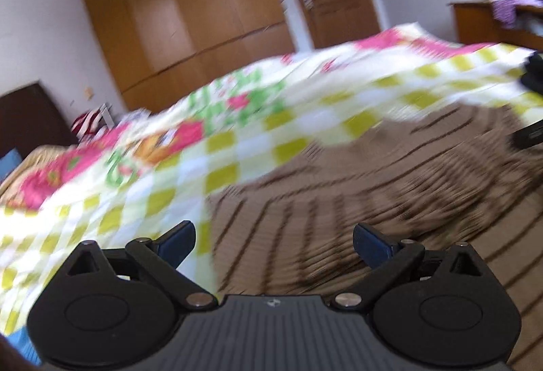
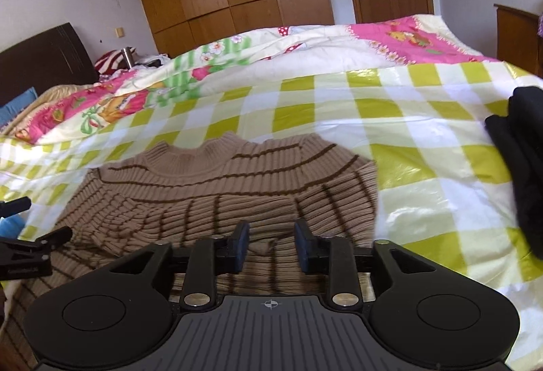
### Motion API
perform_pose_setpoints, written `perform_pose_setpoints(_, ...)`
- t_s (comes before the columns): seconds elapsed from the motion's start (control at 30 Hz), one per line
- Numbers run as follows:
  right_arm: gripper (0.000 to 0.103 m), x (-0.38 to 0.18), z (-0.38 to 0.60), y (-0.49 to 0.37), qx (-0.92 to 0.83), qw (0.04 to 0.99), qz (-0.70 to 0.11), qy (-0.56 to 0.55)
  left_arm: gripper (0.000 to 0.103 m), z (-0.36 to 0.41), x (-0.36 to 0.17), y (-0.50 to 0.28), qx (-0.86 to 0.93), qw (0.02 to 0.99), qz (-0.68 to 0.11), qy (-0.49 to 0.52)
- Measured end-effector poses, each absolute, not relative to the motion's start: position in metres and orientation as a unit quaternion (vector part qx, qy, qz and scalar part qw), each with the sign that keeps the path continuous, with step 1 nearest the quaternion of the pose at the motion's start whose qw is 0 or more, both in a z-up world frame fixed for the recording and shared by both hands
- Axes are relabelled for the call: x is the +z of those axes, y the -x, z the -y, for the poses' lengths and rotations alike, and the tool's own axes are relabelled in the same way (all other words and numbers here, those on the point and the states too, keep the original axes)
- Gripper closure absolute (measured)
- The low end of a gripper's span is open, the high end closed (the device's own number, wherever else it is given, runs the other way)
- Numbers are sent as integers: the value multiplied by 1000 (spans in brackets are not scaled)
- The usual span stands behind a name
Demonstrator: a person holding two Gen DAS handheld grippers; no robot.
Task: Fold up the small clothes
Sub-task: 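Grasp the sweater side edge with the right gripper and lift it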
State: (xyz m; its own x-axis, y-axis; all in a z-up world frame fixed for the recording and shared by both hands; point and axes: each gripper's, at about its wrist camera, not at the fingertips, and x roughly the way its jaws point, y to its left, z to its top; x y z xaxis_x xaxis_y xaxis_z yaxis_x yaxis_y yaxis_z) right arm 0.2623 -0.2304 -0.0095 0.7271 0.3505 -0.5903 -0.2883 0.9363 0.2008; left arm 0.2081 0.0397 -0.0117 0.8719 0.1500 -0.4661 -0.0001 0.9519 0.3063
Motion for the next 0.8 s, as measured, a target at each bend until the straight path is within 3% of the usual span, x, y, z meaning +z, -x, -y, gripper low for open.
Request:
perform_pose_setpoints(0.2,70,-25,235,-281,175,897,-382,-133,0,-2,-20,-198,-10,953,-231,-196)
perform_pose_setpoints(0.47,68,-32,242,-293,194,869,-390,-236,0,-11,-40,-206,-15,941,-271,-203)
perform_pose_setpoints(0.53,88,-32,240,-302,190,864,-388,-259,0,-16,-40,-208,-10,940,-278,-198)
perform_pose_setpoints(0.57,92,-32,239,-307,188,862,-387,-267,0,-18,-40,-207,-8,940,-277,-199)
perform_pose_setpoints(0.8,95,-6,232,-311,210,865,-345,-298,0,-37,-38,-202,14,941,-274,-200)
